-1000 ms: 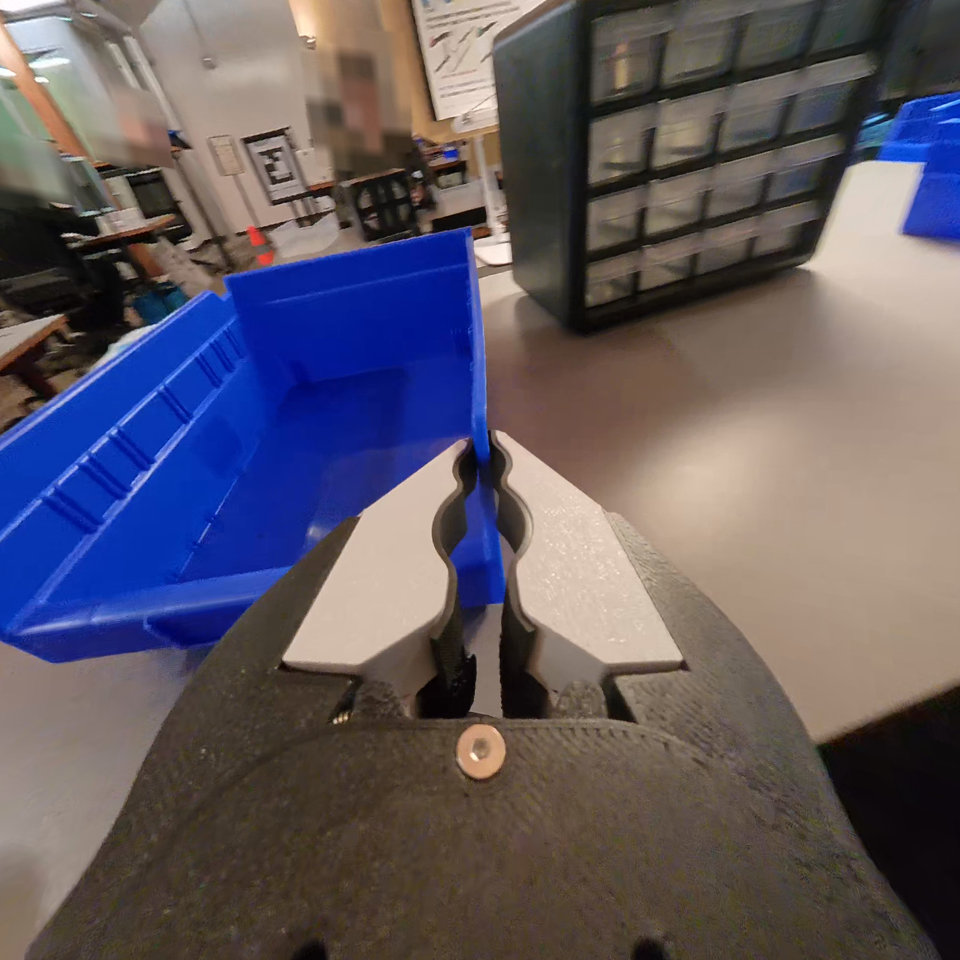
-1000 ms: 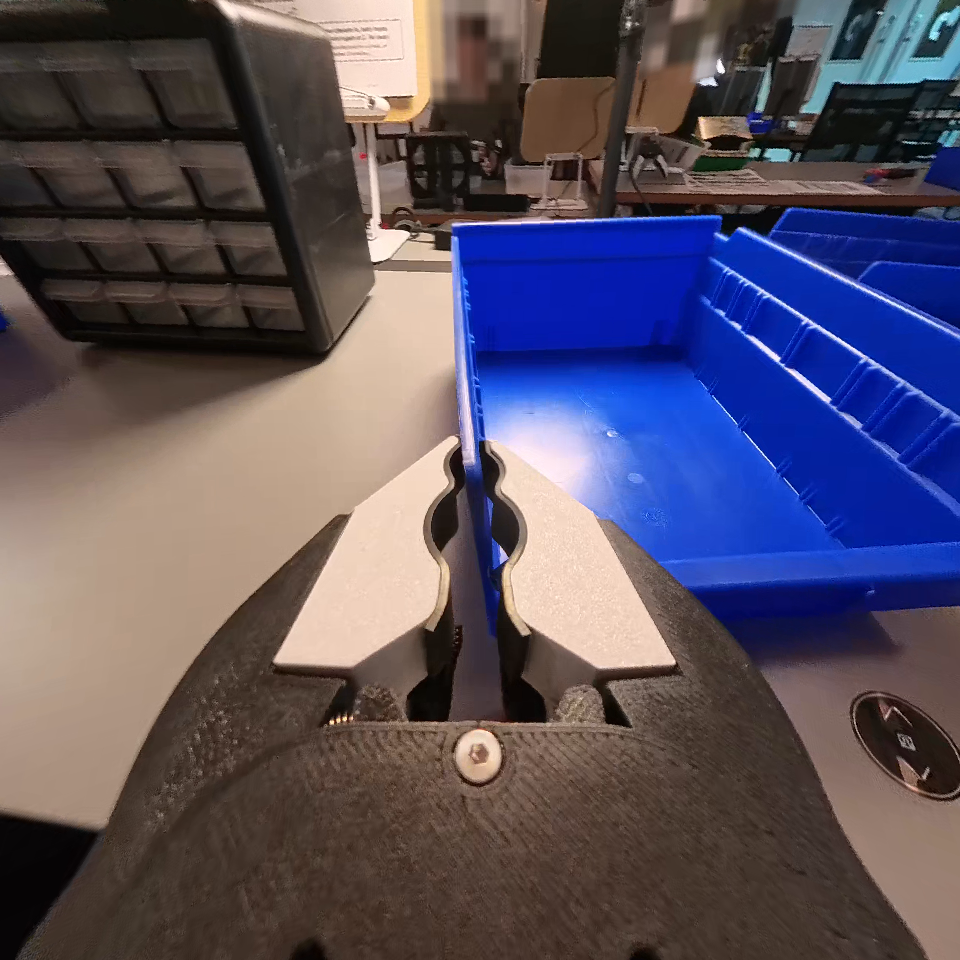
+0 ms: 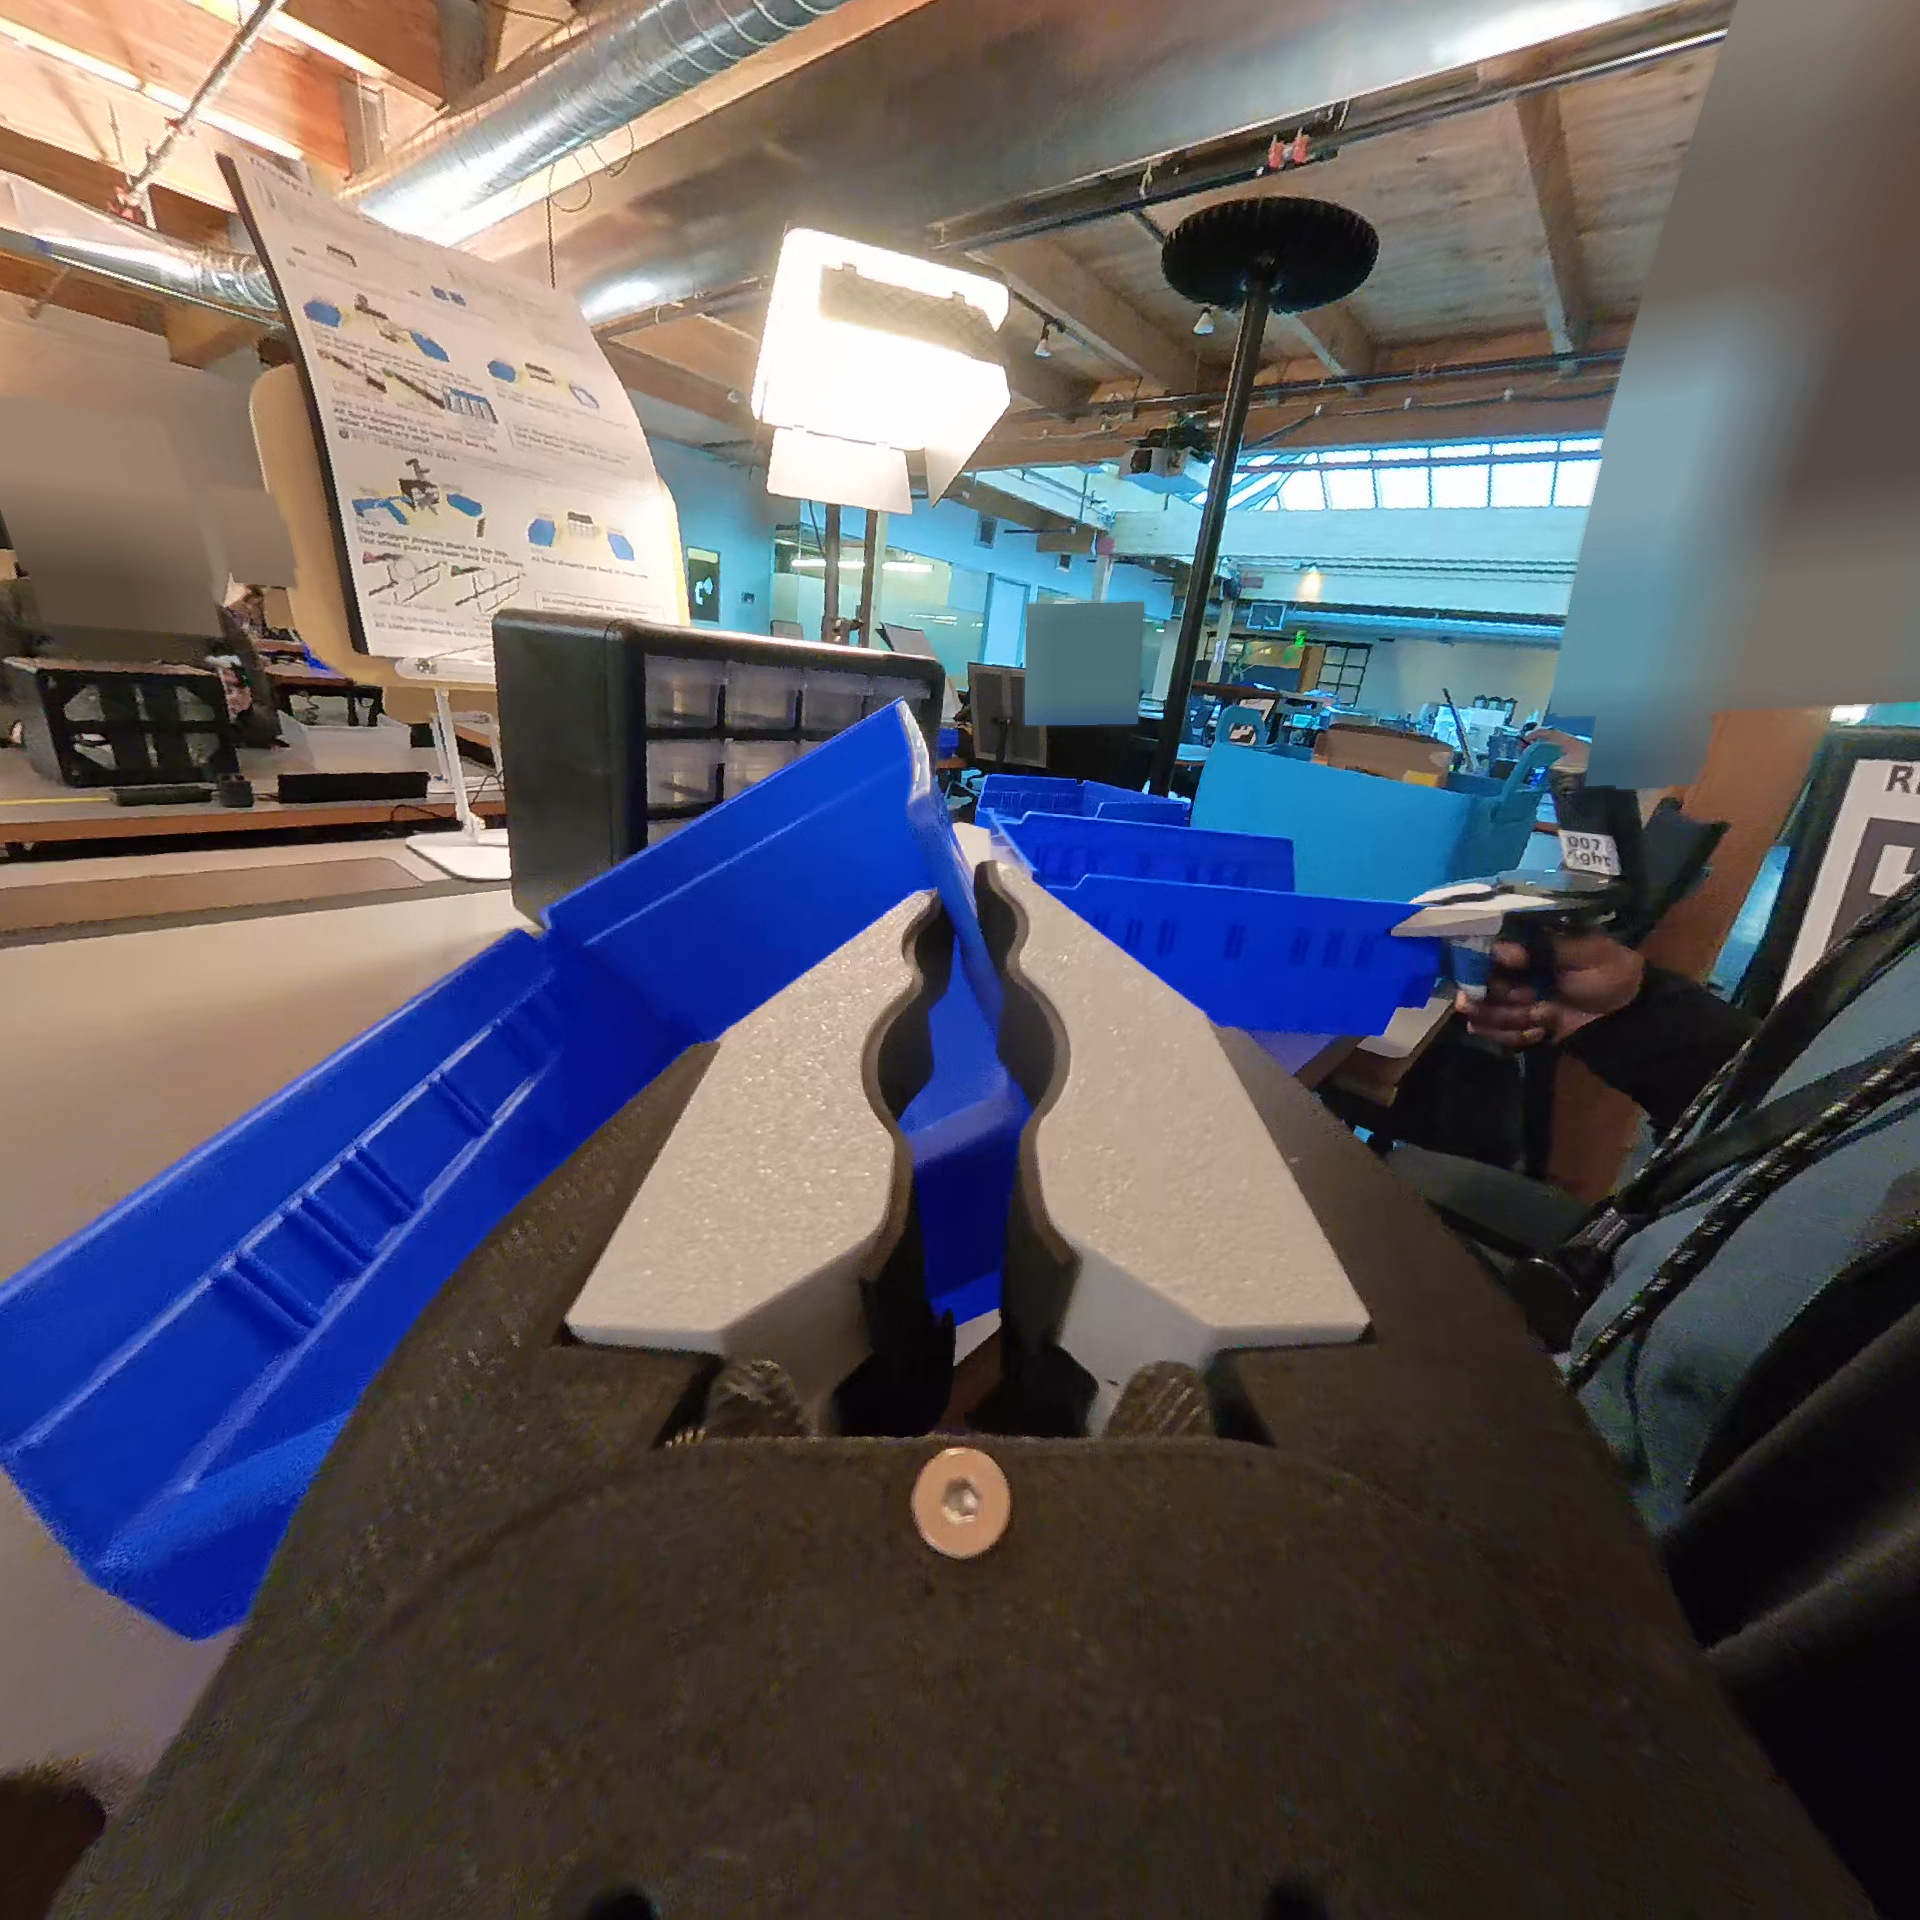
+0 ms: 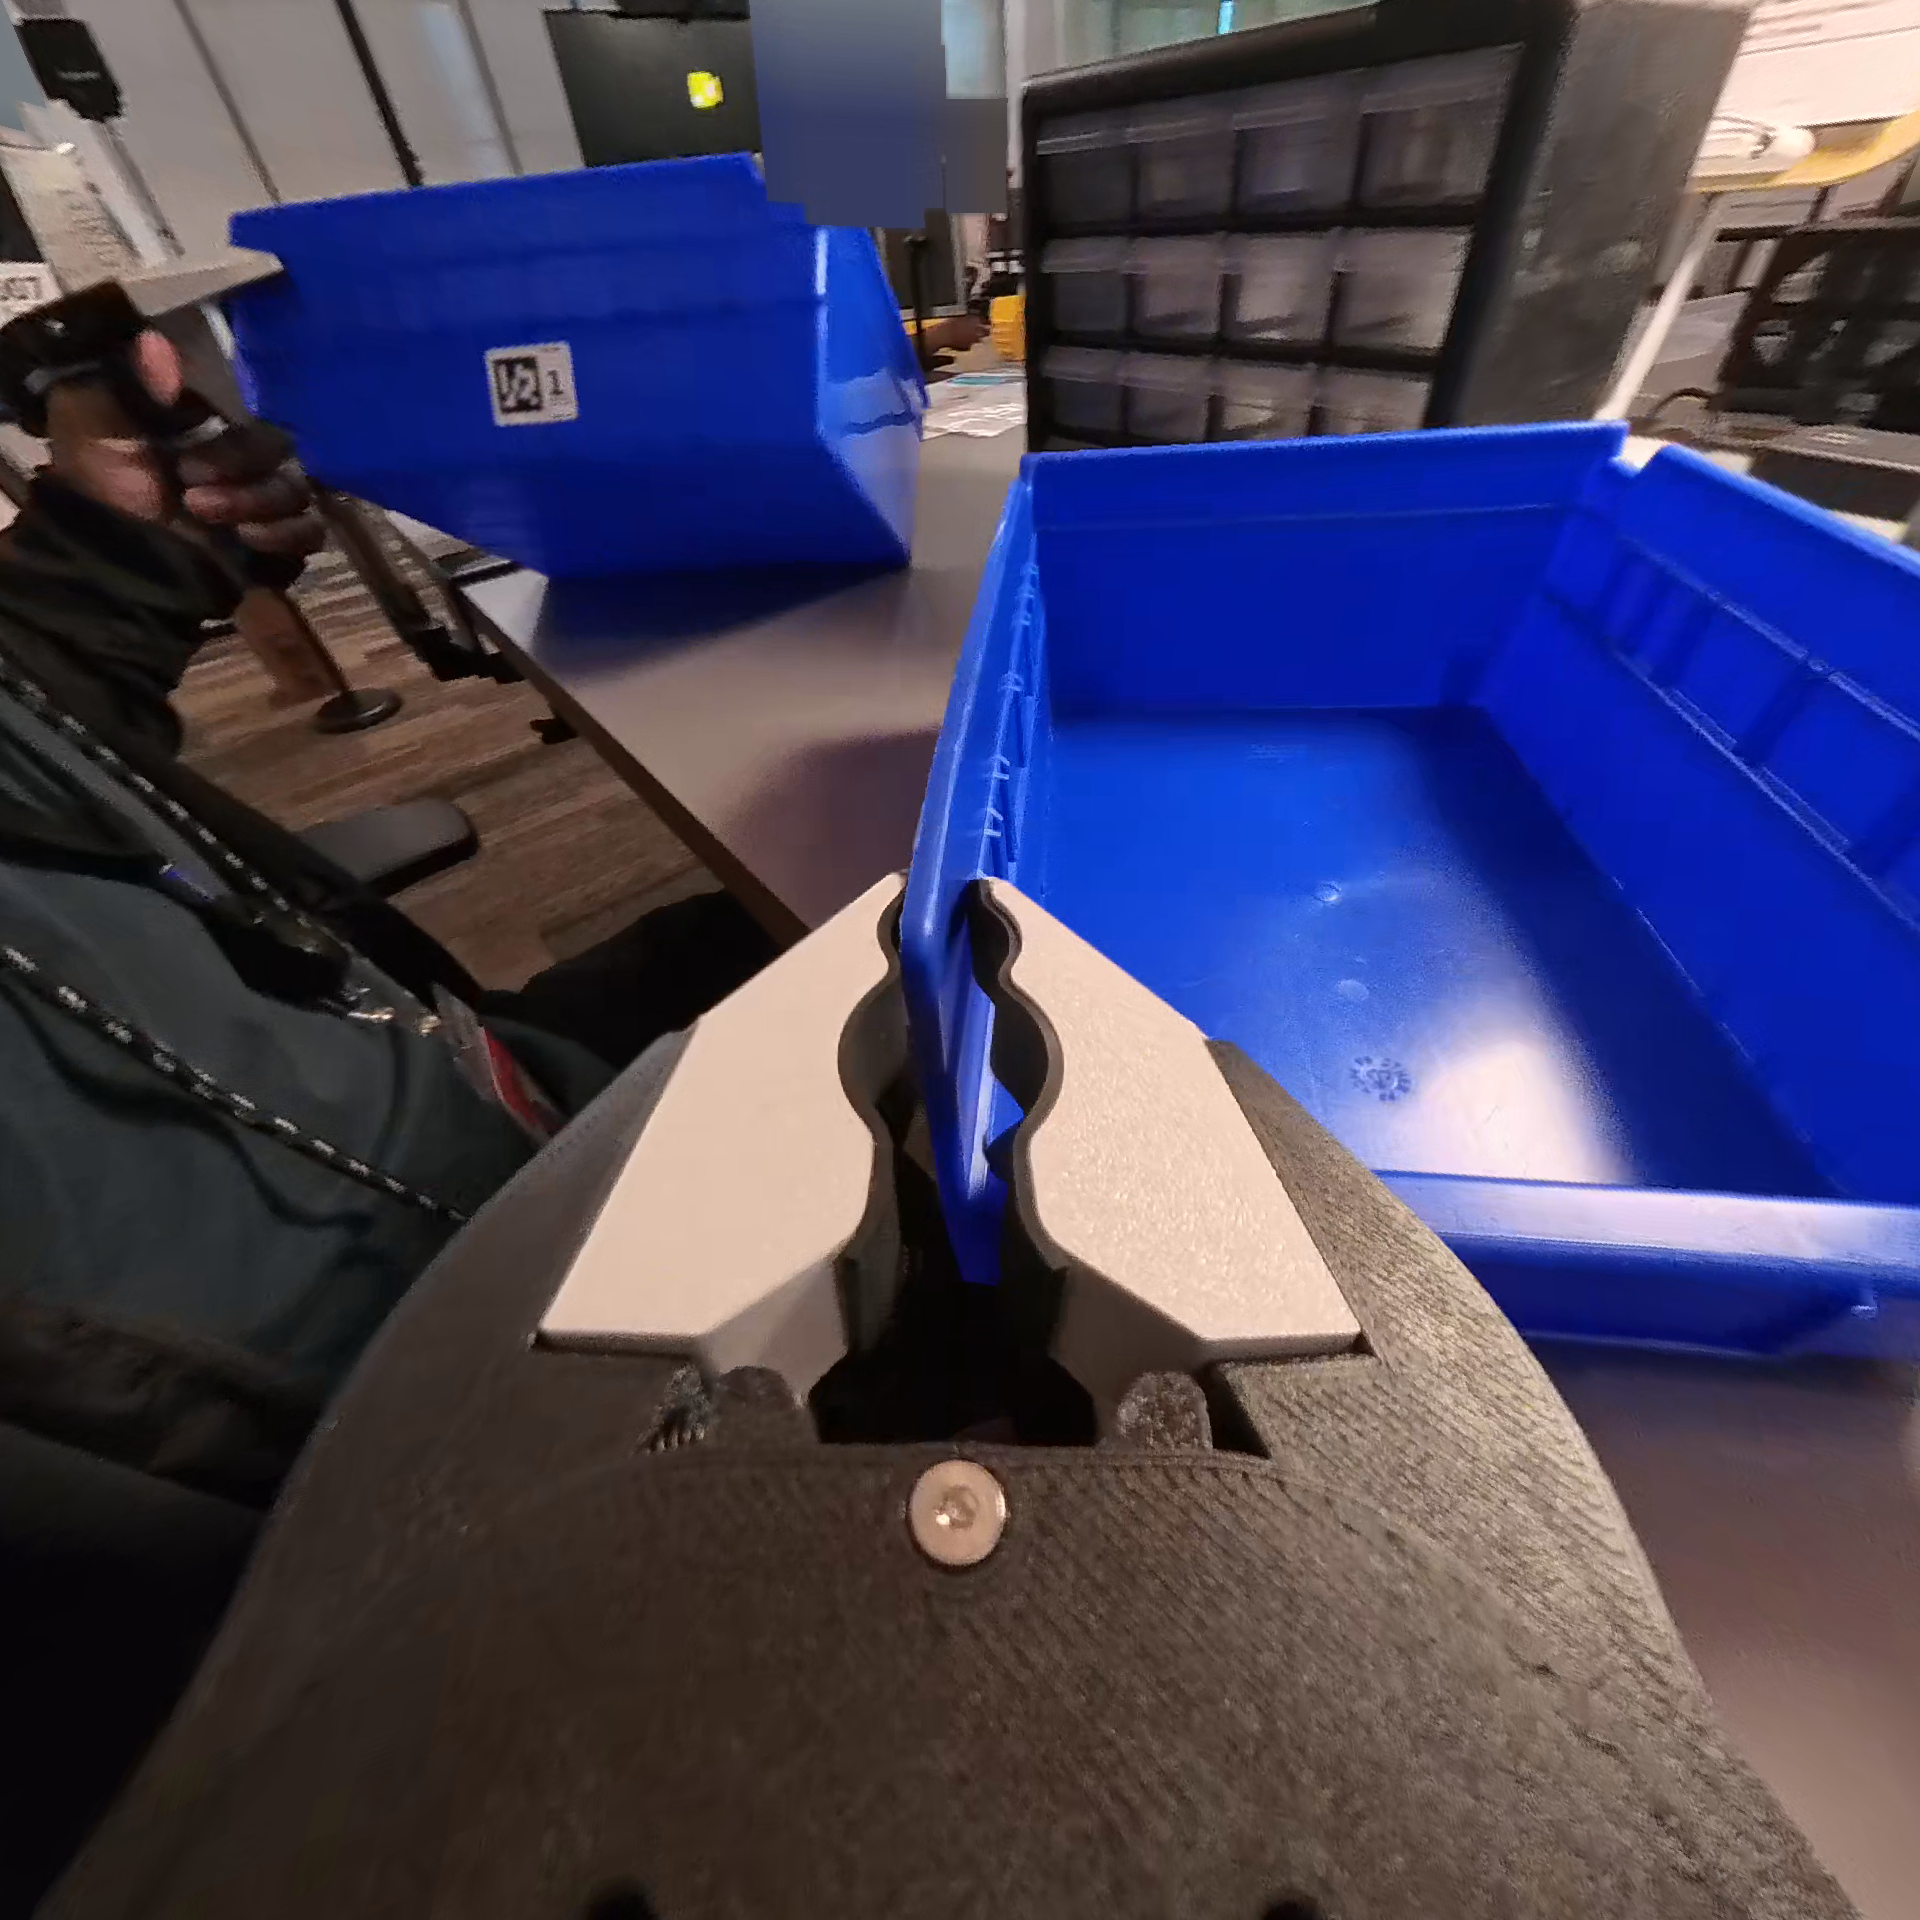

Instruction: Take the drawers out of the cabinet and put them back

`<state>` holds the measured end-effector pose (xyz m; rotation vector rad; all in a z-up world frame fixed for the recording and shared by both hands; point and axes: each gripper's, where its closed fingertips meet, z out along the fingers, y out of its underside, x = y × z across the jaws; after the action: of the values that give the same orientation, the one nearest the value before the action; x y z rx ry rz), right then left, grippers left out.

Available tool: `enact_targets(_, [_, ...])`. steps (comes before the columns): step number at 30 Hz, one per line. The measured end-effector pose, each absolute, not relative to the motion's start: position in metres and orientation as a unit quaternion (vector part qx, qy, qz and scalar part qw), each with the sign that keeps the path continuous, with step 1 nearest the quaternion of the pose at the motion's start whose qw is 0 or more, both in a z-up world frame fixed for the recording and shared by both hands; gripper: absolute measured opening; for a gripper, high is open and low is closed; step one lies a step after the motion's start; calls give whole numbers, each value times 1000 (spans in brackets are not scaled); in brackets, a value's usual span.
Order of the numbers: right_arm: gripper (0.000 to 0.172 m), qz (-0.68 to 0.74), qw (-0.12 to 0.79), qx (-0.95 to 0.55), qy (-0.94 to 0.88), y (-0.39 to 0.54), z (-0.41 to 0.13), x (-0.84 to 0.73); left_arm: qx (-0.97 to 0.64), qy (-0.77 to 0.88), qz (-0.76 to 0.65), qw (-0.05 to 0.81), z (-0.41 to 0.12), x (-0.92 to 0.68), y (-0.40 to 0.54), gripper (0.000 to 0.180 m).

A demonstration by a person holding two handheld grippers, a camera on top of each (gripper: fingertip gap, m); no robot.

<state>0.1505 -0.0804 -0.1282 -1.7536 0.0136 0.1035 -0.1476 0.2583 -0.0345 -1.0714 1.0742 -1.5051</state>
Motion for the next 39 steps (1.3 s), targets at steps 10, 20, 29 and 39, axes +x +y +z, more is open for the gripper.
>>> enact_targets(10, [8,97,638,-762,-53,-55,-128,113,-428,423,-647,469,-22,-151,254,2])
enact_targets(20, [7,152,625,-756,-117,-20,-127,85,-358,400,-684,494,23,-177,239,2])
enact_targets(29, [8,208,587,-764,-173,45,-129,52,-325,407,-691,501,43,-167,224,0])
enact_targets(39, [10,235,549,-783,-172,143,-128,13,-303,413,-680,524,63,-152,218,2])
